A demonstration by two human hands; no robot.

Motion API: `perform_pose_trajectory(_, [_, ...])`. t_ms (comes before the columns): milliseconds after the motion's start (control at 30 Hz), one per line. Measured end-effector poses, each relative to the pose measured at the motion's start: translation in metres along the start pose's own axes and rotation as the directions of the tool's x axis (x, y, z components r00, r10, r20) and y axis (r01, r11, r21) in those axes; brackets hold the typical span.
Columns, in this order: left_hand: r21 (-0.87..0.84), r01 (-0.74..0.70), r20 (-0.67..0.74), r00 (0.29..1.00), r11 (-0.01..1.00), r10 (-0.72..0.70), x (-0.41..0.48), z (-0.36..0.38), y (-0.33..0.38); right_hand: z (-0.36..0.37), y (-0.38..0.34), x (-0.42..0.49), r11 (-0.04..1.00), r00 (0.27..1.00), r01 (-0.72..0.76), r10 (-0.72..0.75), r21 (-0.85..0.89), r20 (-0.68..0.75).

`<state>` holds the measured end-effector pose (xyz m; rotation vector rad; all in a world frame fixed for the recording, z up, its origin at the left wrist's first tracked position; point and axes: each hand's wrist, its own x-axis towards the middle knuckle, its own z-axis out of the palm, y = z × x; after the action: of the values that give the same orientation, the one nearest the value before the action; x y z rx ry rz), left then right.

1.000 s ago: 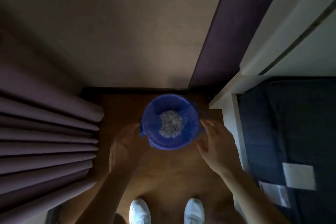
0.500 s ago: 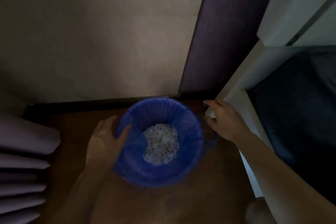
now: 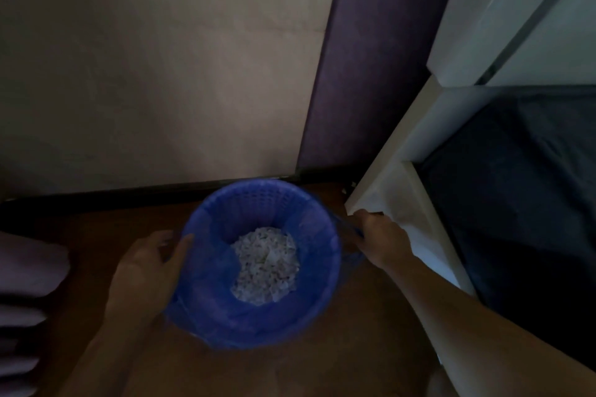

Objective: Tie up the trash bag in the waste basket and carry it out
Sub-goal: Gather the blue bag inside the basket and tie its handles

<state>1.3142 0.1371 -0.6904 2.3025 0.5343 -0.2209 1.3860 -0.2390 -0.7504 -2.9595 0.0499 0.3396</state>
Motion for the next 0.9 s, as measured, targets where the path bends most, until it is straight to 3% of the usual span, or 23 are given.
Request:
perform_pose_trajectory(133, [-0.004,0.011,-0.083,0.996,1.000,-0.011,0.008,-0.004,-0.014,-0.011,0.001,-0.003,0.999,0.999,-0.026,0.027,0.023,-0.037])
perform_pose_trajectory(267, [0.068,-0.010,-0.108,0.994,0.998,0.017,0.020,-0.004,-0.021,-0.048,-0.013,-0.006,0.977,0.959,0.066,-0.006,0.201,-0.284])
perform_pose_trajectory(400, [0.046,-0.048,-0.111,0.992,0.998,0.053,0.029,0.001,-0.019,-0.080,-0.049,-0.023,0.858,0.890,0.276,-0.058,0.434,-0.452])
perform_pose_trajectory(600, [0.008,-0.086,-0.151,0.985,0.996,0.086,0.028,-0.001,-0.011,-0.109,-0.085,-0.048,0.690,0.807,0.486,-0.119,0.537,-0.578])
perform_pose_trajectory(700, [0.039,-0.106,-0.156,0.981,0.994,0.111,0.031,0.002,-0.019,-0.108,-0.098,-0.053,0.542,0.818,0.544,-0.173,0.641,-0.549])
perform_pose_trajectory(767, [0.064,-0.062,-0.134,0.989,0.996,0.071,0.034,0.002,-0.033,-0.101,-0.105,-0.055,0.455,0.833,0.549,-0.227,0.702,-0.504])
perform_pose_trajectory(833, [0.087,0.055,-0.090,0.995,0.995,-0.047,0.037,0.005,-0.049,-0.096,-0.110,-0.056,0.462,0.831,0.554,-0.261,0.693,-0.491])
perform_pose_trajectory(900, [-0.019,0.219,-0.009,0.976,0.975,-0.220,0.032,0.010,-0.056,-0.094,-0.115,-0.057,0.492,0.824,0.564,-0.282,0.663,-0.492])
